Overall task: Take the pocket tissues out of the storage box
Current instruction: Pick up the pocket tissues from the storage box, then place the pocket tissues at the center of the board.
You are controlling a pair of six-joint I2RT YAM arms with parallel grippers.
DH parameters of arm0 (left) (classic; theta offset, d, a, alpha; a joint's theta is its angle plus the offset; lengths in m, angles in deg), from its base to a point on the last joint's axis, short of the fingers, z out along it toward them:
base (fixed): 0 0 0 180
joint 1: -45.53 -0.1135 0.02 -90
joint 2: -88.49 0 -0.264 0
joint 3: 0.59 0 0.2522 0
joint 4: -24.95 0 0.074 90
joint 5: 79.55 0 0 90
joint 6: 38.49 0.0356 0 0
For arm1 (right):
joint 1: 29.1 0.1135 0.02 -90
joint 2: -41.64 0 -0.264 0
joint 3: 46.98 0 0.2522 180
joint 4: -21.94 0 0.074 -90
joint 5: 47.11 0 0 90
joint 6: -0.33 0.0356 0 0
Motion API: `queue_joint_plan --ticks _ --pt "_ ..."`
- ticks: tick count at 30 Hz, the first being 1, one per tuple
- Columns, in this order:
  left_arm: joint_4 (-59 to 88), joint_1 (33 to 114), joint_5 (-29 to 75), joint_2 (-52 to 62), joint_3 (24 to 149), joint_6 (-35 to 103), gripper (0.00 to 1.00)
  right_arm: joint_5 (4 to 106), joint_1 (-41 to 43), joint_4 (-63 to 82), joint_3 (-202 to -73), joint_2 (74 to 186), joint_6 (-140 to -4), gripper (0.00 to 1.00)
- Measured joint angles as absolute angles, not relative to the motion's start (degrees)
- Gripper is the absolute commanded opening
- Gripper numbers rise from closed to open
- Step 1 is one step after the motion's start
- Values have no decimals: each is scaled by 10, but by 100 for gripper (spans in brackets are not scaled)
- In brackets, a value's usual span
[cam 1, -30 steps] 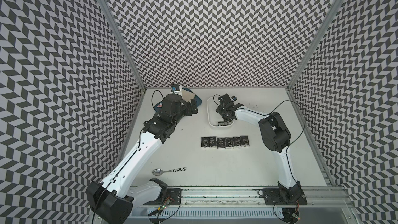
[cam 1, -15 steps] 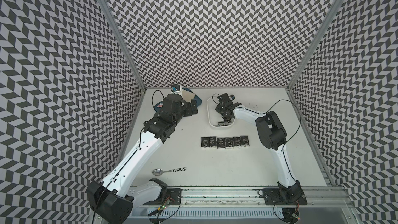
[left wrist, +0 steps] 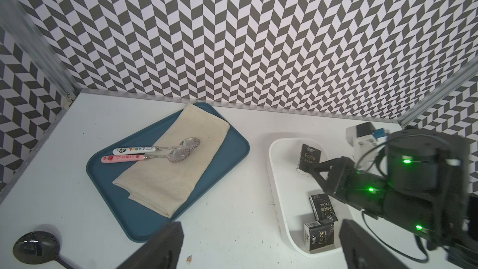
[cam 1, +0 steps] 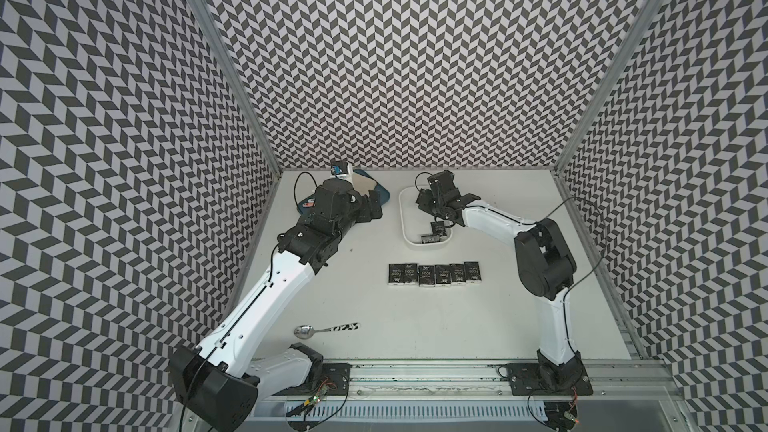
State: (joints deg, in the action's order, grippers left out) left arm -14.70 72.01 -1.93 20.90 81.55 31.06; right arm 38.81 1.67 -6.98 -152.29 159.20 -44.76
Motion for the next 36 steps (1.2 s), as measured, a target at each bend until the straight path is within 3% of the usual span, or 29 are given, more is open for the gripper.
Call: queue_joint_plan --ticks 4,9,12,16,22,30,36 --pt "-147 720 -19 209 816 311 99 405 -8 -55 -1424 1466 -488 13" --pt "-146 720 -15 209 816 310 99 424 -111 -30 -1246 1319 -514 13" --pt "-146 719 -8 202 825 309 99 427 -168 -27 -1145 1268 -520 14" --pt "-142 720 0 191 836 308 99 433 -181 -39 -1053 1240 -527 14" --pt "-137 719 11 190 836 304 99 453 -184 -35 -984 1219 -537 17" --pt "-134 719 13 190 836 304 99 459 -184 -38 -966 1215 -544 43" --pt "-133 719 13 190 836 304 99 447 -208 -46 -992 1199 -547 46"
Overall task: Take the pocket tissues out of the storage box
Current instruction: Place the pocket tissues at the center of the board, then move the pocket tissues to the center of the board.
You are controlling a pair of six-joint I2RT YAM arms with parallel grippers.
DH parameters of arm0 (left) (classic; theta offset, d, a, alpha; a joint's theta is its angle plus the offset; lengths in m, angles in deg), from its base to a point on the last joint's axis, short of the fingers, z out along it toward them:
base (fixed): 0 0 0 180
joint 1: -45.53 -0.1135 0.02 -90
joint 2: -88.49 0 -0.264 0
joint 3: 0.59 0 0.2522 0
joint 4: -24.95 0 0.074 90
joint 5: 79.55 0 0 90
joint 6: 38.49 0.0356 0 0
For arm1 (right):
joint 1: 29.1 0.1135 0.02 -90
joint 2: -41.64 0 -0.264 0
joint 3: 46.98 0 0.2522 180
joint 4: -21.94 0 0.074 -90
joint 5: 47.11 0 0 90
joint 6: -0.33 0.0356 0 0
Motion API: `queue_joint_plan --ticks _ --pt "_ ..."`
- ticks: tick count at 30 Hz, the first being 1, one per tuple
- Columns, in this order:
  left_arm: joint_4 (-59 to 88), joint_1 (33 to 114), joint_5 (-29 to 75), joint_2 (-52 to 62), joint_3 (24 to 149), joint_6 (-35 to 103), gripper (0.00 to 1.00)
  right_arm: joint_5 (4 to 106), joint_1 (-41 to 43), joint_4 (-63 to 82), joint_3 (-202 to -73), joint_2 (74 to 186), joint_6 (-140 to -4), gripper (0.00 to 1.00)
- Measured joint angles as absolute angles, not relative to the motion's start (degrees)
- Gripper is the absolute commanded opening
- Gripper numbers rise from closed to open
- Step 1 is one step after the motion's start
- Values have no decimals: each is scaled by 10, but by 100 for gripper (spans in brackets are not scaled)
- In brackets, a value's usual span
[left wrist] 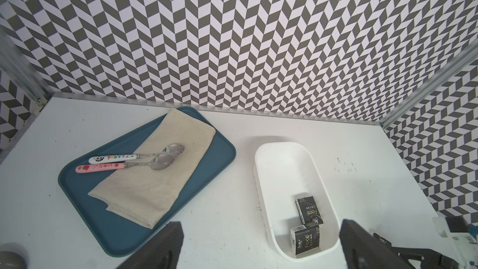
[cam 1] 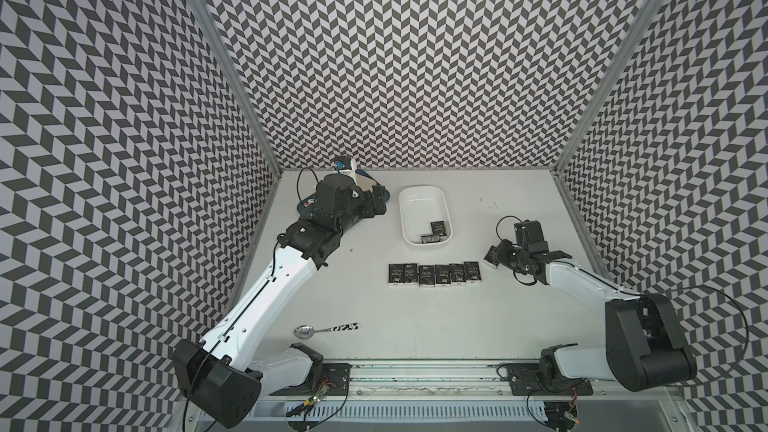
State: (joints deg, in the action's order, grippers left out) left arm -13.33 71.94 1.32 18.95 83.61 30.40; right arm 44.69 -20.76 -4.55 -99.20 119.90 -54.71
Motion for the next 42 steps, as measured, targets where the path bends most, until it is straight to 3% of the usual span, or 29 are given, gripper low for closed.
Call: queue_joint_plan --ticks 6,19,32,42 --pt "-133 719 13 190 836 304 99 461 -238 -35 -989 1204 -546 40" --pt "-133 719 13 190 836 304 99 510 -240 9 -950 1222 -541 38" --pt "-133 719 13 191 836 304 99 522 -240 67 -935 1254 -550 15" --pt "-128 719 20 191 836 300 99 514 -236 19 -960 1254 -610 14"
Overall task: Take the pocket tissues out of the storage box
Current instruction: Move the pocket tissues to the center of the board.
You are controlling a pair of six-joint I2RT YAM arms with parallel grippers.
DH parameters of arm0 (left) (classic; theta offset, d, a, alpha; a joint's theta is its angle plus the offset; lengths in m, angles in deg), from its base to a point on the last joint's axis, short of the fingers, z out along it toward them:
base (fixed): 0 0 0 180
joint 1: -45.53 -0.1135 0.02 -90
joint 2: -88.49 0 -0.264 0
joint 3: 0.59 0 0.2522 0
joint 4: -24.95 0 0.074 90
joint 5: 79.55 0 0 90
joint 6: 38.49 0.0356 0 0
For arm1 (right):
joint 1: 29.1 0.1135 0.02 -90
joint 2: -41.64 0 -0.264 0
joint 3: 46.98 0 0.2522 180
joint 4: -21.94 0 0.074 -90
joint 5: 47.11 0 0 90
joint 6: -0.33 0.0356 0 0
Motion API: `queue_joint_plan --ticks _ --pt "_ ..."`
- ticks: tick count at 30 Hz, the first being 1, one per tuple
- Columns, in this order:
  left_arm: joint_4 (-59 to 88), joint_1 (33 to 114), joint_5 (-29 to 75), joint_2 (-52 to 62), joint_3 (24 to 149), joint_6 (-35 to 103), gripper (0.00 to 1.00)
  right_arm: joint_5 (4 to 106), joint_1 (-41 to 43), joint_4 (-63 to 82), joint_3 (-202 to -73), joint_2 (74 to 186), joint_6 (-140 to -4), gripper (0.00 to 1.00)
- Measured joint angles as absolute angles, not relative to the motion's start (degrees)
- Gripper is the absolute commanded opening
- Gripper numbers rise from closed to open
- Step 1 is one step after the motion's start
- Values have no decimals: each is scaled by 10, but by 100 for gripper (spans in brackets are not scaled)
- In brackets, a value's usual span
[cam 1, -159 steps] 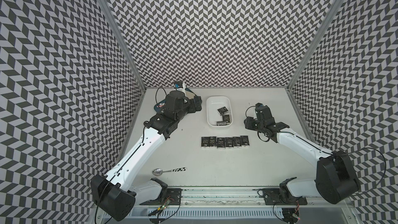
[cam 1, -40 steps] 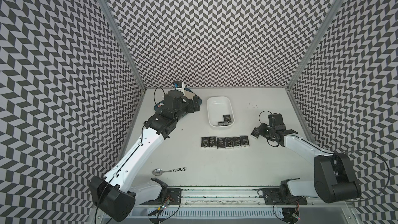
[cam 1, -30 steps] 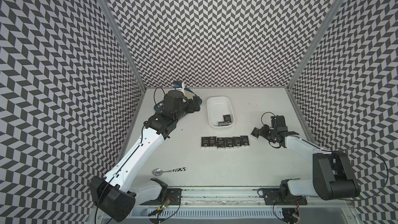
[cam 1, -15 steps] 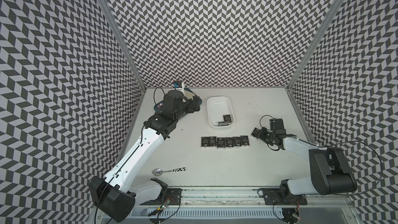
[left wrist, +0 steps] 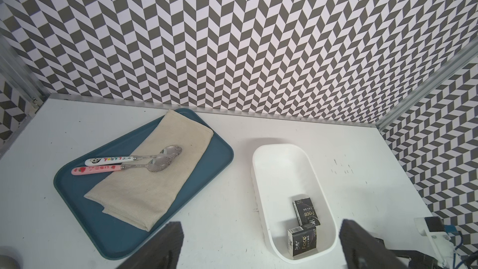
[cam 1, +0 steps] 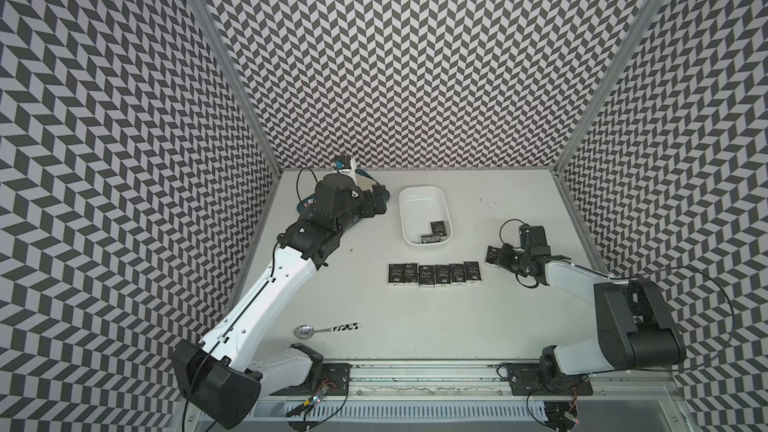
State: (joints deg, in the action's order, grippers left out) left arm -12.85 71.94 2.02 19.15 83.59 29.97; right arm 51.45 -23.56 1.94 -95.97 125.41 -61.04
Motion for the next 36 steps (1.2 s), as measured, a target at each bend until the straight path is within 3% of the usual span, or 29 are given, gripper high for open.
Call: queue_joint_plan --ticks 28,36 --pt "-120 718 27 203 826 305 99 448 -150 -58 -954 1215 -630 16" --pt "-120 717 27 203 826 307 99 437 -150 -126 -966 1188 -615 29"
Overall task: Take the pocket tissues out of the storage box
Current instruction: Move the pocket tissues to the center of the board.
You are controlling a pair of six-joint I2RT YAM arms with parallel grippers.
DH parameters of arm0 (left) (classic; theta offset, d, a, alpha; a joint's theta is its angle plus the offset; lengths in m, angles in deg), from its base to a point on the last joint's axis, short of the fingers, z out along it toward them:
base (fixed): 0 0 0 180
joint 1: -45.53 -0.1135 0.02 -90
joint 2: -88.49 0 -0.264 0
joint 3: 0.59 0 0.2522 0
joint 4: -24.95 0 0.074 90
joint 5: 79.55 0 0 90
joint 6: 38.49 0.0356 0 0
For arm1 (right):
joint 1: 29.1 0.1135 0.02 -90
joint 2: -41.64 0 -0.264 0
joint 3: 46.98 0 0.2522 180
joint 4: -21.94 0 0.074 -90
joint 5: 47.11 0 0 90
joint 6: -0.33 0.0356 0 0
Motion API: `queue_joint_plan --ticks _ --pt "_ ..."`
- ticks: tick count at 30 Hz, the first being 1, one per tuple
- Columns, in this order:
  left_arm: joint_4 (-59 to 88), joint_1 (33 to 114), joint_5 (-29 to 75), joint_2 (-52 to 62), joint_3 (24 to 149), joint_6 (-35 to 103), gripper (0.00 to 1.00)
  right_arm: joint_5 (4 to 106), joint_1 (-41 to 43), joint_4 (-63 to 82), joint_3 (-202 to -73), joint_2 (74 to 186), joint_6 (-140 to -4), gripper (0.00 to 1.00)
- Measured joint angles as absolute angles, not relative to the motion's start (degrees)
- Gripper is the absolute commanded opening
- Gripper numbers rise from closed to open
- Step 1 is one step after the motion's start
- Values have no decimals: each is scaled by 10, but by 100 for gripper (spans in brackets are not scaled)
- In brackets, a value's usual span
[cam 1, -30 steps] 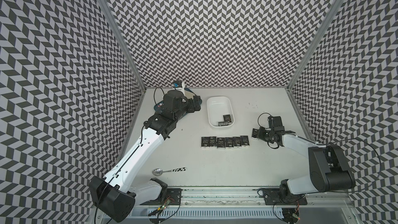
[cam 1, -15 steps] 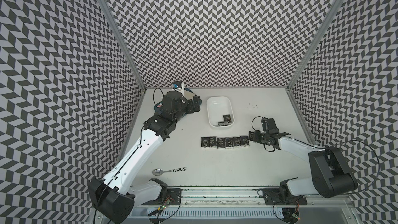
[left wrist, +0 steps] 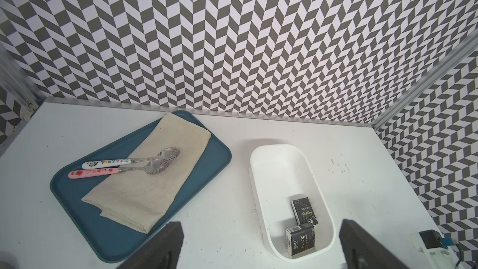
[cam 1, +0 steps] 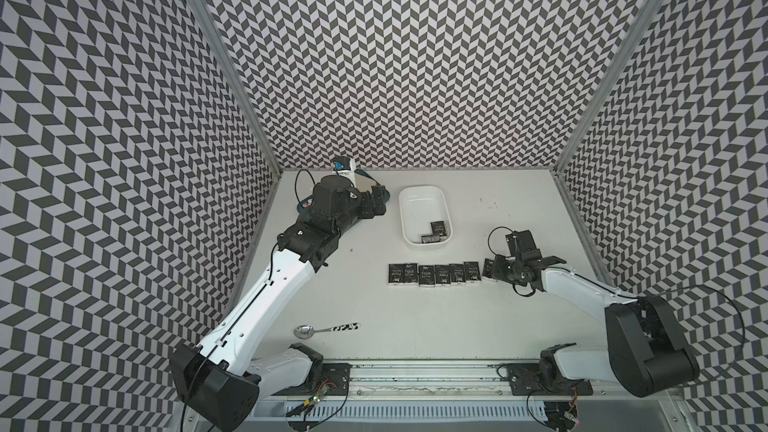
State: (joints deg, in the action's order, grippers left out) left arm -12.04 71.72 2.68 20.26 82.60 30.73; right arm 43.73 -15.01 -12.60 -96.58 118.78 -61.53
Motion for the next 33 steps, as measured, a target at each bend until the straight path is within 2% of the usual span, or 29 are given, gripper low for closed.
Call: queue_joint_plan --ticks 6,10,15,23,33 --pt "-121 717 27 203 826 308 99 436 -150 -146 -1007 1186 -614 40" --pt "-121 717 27 203 826 308 99 438 -153 -138 -1002 1194 -611 41" --pt "-122 717 27 203 826 308 99 442 -154 -125 -978 1216 -611 36" --pt "-130 717 26 203 826 308 99 453 -165 -80 -968 1224 -628 17" --pt "-130 717 28 202 827 306 99 458 -162 -62 -964 1222 -688 18"
